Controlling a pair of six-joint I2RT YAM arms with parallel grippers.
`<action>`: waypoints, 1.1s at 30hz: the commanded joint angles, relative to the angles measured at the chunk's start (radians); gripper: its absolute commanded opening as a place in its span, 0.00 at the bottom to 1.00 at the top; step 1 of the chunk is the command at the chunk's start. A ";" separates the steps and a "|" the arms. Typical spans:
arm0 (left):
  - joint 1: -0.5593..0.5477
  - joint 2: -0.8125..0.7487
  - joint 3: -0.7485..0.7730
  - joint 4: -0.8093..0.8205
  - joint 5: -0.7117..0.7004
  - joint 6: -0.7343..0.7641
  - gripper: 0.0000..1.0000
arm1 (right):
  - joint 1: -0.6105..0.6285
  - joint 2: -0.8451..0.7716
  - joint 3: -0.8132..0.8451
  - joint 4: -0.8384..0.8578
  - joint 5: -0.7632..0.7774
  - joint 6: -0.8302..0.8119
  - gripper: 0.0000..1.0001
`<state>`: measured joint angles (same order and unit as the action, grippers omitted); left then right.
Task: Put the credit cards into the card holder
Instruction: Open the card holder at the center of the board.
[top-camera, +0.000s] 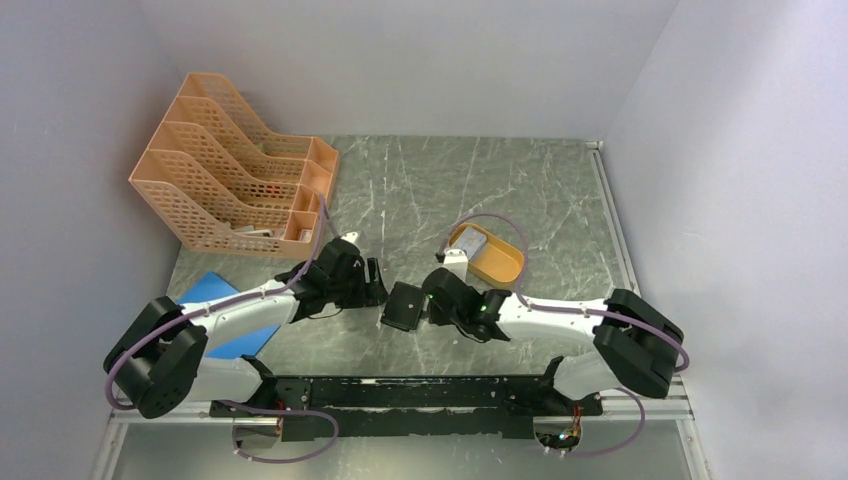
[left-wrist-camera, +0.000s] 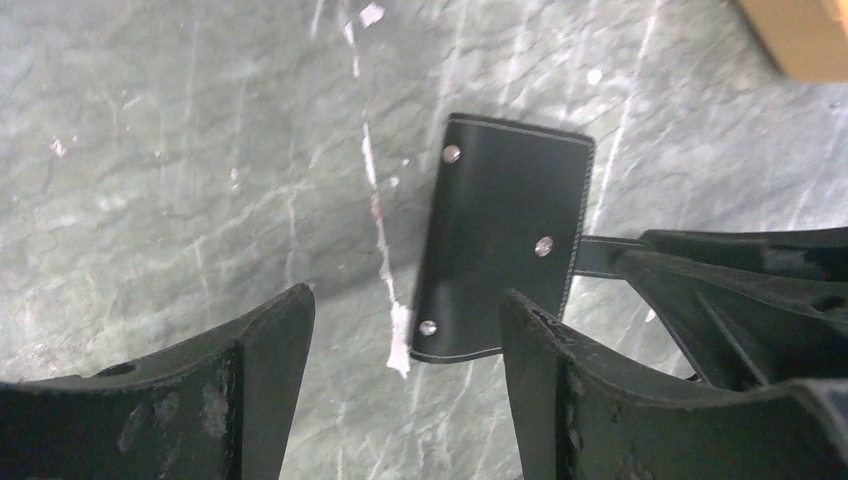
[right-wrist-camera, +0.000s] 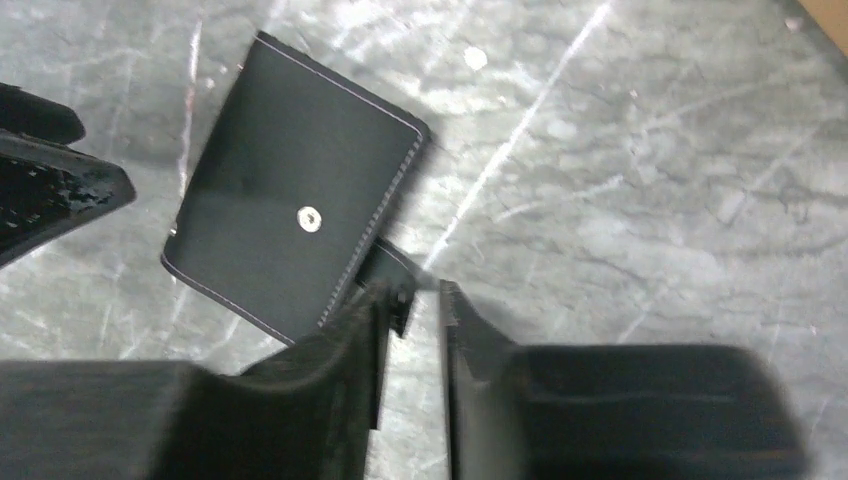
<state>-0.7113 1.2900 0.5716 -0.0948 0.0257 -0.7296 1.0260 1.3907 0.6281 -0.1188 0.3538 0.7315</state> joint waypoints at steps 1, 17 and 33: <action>-0.001 -0.009 -0.018 -0.015 -0.024 0.019 0.71 | -0.014 -0.062 -0.050 -0.010 -0.008 0.093 0.35; -0.001 -0.003 -0.028 0.044 0.008 0.012 0.69 | -0.084 -0.020 -0.084 0.160 -0.164 0.203 0.58; -0.002 -0.016 -0.049 0.055 0.011 0.000 0.67 | -0.071 0.104 0.063 -0.009 -0.132 0.223 0.64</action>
<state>-0.7113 1.2900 0.5285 -0.0711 0.0242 -0.7261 0.9451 1.4681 0.6525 -0.0448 0.1829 0.9321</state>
